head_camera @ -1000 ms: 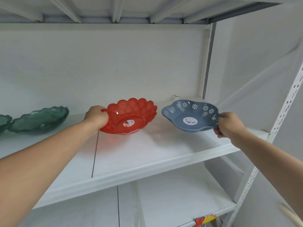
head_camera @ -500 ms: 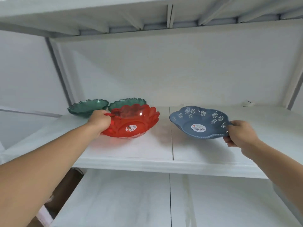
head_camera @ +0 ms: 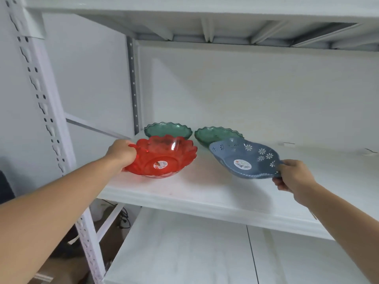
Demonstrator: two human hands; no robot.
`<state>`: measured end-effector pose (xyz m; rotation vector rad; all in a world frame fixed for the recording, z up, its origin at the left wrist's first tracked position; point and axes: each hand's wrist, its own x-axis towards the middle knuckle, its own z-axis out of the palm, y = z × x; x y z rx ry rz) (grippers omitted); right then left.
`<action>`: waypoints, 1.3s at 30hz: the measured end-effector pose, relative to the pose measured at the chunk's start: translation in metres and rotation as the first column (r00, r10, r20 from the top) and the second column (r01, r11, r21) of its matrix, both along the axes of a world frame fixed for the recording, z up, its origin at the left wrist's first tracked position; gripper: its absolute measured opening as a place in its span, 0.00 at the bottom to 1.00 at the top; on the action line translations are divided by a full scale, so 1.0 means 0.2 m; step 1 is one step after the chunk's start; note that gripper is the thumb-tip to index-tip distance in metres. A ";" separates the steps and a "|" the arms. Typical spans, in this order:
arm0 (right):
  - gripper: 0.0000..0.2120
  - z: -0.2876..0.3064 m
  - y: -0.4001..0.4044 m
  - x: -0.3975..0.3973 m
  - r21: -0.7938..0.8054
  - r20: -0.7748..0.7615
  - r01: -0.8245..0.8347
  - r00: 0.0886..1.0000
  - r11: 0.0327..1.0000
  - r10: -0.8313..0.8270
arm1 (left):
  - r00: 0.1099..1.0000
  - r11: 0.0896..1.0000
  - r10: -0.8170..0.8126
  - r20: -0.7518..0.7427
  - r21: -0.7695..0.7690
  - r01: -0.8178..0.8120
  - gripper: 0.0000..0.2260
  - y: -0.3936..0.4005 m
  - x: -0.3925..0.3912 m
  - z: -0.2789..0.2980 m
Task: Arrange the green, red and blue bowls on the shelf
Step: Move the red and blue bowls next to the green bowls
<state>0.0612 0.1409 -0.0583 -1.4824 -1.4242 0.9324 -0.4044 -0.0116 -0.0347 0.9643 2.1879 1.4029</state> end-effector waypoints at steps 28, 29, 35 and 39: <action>0.16 -0.08 -0.01 -0.22 0.036 0.384 -0.068 0.922 0.997 0.049 | 0.989 0.990 0.075 -0.127 -0.111 -0.090 0.25 0.10 -0.33 -0.09; 0.19 -0.05 -0.01 -0.22 0.057 0.427 -0.081 0.903 0.995 0.049 | 0.985 0.993 0.073 -0.153 -0.080 -0.086 0.26 0.09 -0.33 -0.07; 0.28 0.09 -0.02 -0.33 0.176 0.591 -0.212 0.804 0.961 0.069 | 0.949 0.997 -0.064 -0.308 0.013 0.071 0.28 0.06 -0.21 0.05; 0.29 0.14 -0.04 -0.46 0.179 0.622 -0.296 0.773 0.938 0.125 | 0.894 0.990 -0.125 -0.430 0.007 0.141 0.31 0.06 -0.09 0.10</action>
